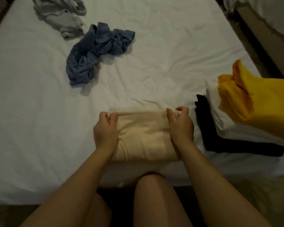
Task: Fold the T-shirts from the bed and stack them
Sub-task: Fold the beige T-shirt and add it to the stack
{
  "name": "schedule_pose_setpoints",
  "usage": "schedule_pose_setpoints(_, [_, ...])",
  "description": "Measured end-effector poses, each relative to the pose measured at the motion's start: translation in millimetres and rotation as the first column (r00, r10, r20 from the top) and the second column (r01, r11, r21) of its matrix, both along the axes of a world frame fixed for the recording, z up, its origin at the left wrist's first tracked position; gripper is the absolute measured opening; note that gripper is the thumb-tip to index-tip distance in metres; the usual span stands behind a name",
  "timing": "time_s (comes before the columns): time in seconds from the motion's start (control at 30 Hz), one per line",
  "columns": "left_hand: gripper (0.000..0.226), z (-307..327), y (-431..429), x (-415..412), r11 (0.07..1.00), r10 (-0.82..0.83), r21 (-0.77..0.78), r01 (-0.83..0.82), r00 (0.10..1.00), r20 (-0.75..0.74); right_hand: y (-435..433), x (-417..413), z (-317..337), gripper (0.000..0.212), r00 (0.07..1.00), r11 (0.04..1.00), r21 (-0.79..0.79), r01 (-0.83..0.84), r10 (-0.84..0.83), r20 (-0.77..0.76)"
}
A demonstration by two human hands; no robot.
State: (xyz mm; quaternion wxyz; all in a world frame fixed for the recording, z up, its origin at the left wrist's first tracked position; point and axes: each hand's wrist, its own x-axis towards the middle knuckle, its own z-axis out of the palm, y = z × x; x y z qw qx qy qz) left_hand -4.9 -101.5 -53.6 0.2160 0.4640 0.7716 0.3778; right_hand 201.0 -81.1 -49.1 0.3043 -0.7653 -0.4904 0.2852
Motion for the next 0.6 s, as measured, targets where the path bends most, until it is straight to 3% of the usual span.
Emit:
schedule_pose_setpoints(0.1, [0.035,10,-13,2,0.992,0.043,-0.118,-0.031,0.994,0.099,-17,6,5,0.058,0.994,0.999,-0.049,0.024,-0.029,-0.109])
schedule_pose_setpoints(0.23, [0.057,13,-49,3,0.977,-0.018,-0.21,0.029,0.998,0.057,-60,5,8,0.082,0.988,0.994,-0.11,-0.006,-0.011,-0.152])
schedule_pose_setpoints(0.37, [0.071,9,-64,2,0.982,-0.009,-0.186,0.021,0.998,0.07,-84,0,5,0.088,0.997,0.997,-0.069,0.034,-0.038,-0.068])
schedule_pose_setpoints(0.47, [0.084,14,-64,2,0.968,-0.011,-0.248,0.043,0.991,0.13,-79,-1,14,0.083,0.982,0.992,-0.12,0.03,-0.052,-0.18])
schedule_pose_setpoints(0.6, [0.096,31,-55,2,0.908,-0.148,-0.35,0.231,0.957,0.248,-56,1,26,0.085,0.978,0.963,-0.204,-0.174,0.147,-0.145])
